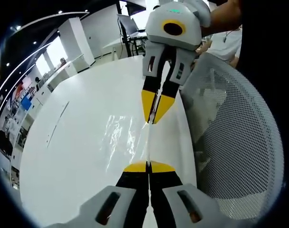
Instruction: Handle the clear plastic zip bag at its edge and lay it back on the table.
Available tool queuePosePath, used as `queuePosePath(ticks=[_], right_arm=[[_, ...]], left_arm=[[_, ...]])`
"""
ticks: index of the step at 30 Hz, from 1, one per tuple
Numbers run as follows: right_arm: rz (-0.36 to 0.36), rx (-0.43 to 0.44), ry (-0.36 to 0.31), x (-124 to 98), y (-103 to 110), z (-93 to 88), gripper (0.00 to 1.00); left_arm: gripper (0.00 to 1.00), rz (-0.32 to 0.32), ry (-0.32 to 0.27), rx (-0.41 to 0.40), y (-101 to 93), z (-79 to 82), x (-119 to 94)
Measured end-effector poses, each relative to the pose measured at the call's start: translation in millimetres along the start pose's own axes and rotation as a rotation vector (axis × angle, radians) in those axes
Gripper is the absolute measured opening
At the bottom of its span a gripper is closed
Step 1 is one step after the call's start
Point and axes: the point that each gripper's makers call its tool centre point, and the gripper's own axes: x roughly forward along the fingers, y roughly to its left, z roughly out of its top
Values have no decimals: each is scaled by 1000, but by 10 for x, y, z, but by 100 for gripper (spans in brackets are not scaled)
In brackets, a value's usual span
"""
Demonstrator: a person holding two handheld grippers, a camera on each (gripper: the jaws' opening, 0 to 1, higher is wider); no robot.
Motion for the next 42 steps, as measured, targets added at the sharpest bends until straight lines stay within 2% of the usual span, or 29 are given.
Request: queuePosePath(ticks=[42], right_arm=[[6,-1,-3,-8,2,-26,0]], left_arm=[[0,2,4,-9,-9,-7,-25]])
